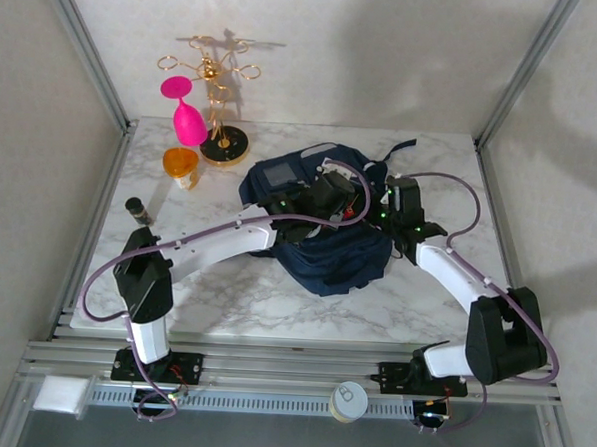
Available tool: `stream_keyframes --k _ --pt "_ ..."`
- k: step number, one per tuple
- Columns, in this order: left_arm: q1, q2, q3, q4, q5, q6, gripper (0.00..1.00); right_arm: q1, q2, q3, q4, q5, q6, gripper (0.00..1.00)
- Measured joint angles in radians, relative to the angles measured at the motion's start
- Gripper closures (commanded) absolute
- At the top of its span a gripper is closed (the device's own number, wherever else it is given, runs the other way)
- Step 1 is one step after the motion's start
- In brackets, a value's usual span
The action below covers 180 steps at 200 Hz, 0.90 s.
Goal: Pack the student bag
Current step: Place the personal item in the student bag.
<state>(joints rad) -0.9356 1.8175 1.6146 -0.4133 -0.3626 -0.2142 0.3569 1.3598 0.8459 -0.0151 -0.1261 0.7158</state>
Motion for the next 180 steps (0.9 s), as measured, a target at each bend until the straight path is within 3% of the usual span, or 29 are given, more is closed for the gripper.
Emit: stream_keyframes --k 30,76,108,180 --pt "0.000 0.037 0.055 -0.027 0.003 -0.058 1.00 -0.012 -0.141 -0.061 -0.085 0.026 -0.049 0.58" --pt "0.000 0.069 0.089 -0.037 0.037 -0.138 1.00 0.005 -0.264 -0.120 -0.121 -0.058 -0.052 0.83" --pt "0.000 0.071 0.095 -0.042 0.063 -0.199 1.00 0.050 -0.158 -0.127 -0.040 -0.138 0.002 0.91" --pt "0.000 0.068 0.081 -0.043 0.114 -0.338 1.00 0.073 0.089 -0.125 0.229 -0.159 0.043 1.00"
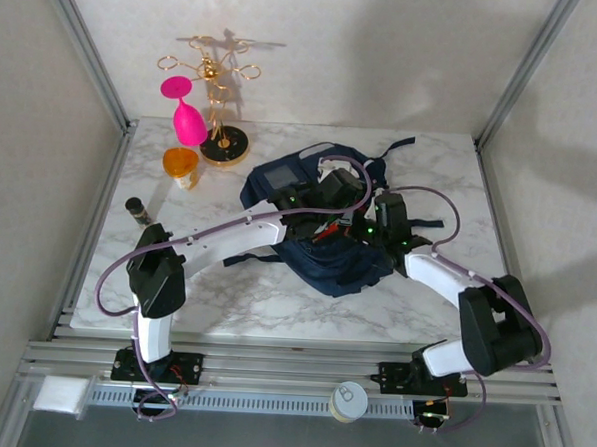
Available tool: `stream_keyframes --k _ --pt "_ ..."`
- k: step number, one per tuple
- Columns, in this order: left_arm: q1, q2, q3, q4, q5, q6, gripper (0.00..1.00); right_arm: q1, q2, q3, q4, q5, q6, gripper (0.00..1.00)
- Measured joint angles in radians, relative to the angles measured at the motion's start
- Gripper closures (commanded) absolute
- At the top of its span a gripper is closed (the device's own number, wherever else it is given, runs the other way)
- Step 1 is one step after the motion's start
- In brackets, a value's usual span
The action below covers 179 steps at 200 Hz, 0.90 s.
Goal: Pack the student bag
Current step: Place the personal item in the student bag, then close the student bag at the center of the table.
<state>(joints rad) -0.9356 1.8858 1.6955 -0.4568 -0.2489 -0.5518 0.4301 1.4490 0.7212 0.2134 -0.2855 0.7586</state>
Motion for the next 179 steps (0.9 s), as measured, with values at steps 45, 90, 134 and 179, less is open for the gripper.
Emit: stream_keyframes --k 45,90,134,179 --pt "0.000 -0.011 -0.028 0.011 0.003 -0.084 1.00 0.000 0.028 0.004 0.071 0.004 -0.037 1.00" --pt "0.016 -0.005 -0.027 0.042 0.034 -0.141 1.00 -0.019 -0.161 -0.027 -0.028 0.050 -0.110 0.86" --pt "0.032 0.100 0.070 0.087 0.094 -0.213 1.00 -0.196 -0.410 -0.066 -0.237 0.107 -0.154 0.77" --pt "0.029 0.217 0.167 0.140 0.187 -0.261 0.76 -0.285 -0.428 0.040 -0.477 0.171 -0.191 0.75"
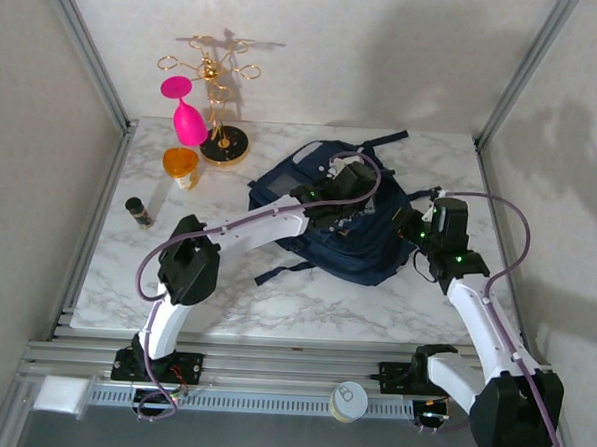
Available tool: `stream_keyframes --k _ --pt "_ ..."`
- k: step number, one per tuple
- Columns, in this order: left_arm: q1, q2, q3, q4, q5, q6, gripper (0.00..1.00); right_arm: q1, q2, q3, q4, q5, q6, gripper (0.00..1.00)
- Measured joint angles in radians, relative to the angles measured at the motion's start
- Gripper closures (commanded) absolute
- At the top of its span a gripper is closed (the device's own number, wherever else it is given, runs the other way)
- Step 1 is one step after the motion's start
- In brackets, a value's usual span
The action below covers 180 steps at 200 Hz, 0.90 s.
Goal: Pack the student bag
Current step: Close the student bag at the center of the table, then zip the student bag at the center of the table.
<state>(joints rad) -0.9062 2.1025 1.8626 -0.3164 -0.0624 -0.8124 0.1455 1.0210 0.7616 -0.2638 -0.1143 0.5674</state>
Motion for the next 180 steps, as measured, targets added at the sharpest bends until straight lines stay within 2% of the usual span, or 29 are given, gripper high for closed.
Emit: stream_keyframes --k 20,46,78,98,117,144,180 --pt "0.005 -0.006 -0.016 0.027 0.071 -0.005 0.58 -0.002 0.020 0.055 -0.062 0.006 -0.015 0.70" --pt "0.028 -0.147 -0.203 0.114 0.125 -0.006 0.51 0.040 0.048 0.117 -0.141 0.026 -0.024 0.62" --pt "0.103 -0.482 -0.539 0.236 0.127 -0.022 0.46 0.241 0.124 0.188 -0.239 0.104 0.025 0.53" --pt "0.167 -0.602 -0.657 0.316 0.141 -0.043 0.46 0.380 0.181 0.227 -0.292 0.179 0.101 0.48" --pt "0.223 -0.611 -0.735 0.378 0.158 -0.057 0.46 0.510 0.247 0.267 -0.331 0.262 0.192 0.45" --pt "0.264 -0.563 -0.830 0.404 0.180 -0.061 0.48 0.659 0.365 0.332 -0.369 0.377 0.332 0.46" --pt "0.299 -0.518 -0.901 0.455 0.206 -0.064 0.50 0.749 0.522 0.422 -0.403 0.489 0.486 0.48"
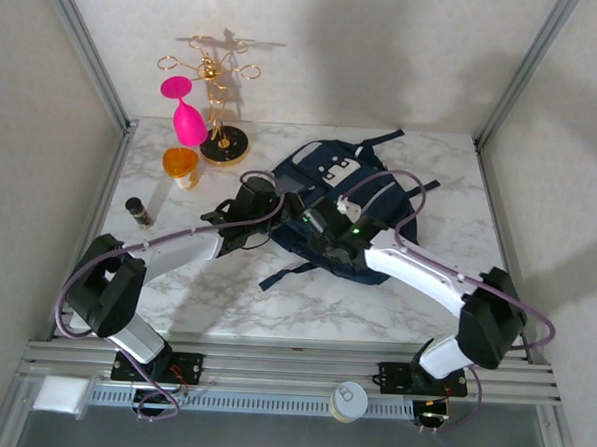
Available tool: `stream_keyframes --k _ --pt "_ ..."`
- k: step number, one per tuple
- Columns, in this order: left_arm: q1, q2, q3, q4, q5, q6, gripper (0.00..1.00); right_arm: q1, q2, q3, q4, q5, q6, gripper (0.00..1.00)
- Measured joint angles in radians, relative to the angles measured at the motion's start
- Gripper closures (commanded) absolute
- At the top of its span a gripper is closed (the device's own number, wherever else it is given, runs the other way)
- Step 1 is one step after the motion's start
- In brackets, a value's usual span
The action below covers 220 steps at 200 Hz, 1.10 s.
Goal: Pack the student bag
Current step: Zip the student bag at the center of the table.
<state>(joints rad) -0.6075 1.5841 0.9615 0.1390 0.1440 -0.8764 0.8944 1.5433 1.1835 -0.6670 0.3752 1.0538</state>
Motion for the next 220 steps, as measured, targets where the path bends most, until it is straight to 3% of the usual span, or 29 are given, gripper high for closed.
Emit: stream_keyframes --k 75,159,220 --pt "0.009 0.055 -0.104 0.127 0.011 -0.046 0.52 0.013 0.142 0.016 0.010 0.065 0.174 0.61" --pt "-0.020 0.066 -0.173 0.196 -0.006 -0.148 0.51 -0.002 0.170 -0.024 0.140 0.071 0.106 0.65" --pt "-0.027 0.144 -0.170 0.235 -0.010 -0.179 0.53 -0.015 0.150 -0.133 0.291 0.068 0.021 0.78"
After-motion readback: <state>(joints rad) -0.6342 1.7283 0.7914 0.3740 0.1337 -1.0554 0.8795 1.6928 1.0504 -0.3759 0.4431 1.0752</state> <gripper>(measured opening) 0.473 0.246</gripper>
